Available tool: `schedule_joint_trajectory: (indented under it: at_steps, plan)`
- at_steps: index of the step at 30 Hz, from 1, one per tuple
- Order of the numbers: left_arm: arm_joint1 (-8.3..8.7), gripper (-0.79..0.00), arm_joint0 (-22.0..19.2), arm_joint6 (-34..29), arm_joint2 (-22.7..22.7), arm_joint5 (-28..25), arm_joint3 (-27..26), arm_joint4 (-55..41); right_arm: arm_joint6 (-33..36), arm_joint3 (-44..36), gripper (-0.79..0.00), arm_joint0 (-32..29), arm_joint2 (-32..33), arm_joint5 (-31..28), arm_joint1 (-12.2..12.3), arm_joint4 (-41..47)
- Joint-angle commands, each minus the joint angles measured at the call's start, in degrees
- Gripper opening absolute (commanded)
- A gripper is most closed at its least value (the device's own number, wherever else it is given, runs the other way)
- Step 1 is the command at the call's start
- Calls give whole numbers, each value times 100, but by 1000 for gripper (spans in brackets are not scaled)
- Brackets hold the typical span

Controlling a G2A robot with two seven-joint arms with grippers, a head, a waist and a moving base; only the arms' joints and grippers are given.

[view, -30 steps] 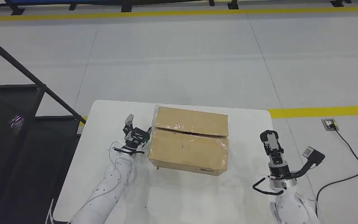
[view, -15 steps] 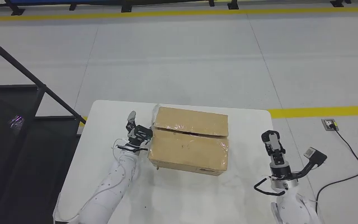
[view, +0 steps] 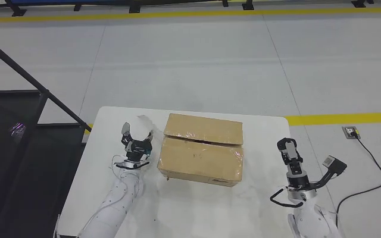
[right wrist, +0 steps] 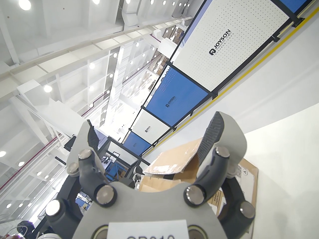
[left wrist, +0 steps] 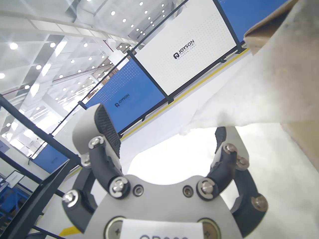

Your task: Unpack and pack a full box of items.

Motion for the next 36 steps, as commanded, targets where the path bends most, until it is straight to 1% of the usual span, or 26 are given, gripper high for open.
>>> schedule_joint_trajectory:
  at_steps: [1,6,12,21,25,26,29,30,32,34,36]
  plan:
    - [50,0,95,69,-64,102,-33,55,31,-7,0,36,-24,7,-5,-9]
    - [173,0,359,181,-191,521,-171,308,90,6,0,125,-90,16,-19,-33]
    - [304,0,709,133,-343,716,-447,541,117,84,0,230,-181,29,-41,-56]
    - [498,0,1265,-11,-579,797,-1034,979,157,147,0,294,-219,32,-59,-88]
    - [601,0,1500,-109,-720,785,-1379,1229,190,143,0,312,-246,52,-67,-115]
    - [625,0,1563,-132,-772,725,-1512,1233,212,146,0,317,-250,61,-67,-127]
    - [723,0,1783,-151,-987,301,-1973,1195,348,144,0,346,-258,95,-64,-144]
    - [767,0,1874,-130,-1069,87,-2135,1209,478,136,0,355,-260,117,-56,-156]
    - [873,0,2076,-63,-1285,-400,-2496,1235,944,83,0,370,-238,269,-22,-309]
    - [994,0,2308,-10,-1572,-841,-2882,1273,1310,-61,0,356,-183,308,13,-435]
    - [1098,0,2561,-29,-1855,-1438,-3318,1184,1664,-218,0,275,-130,324,50,-591]
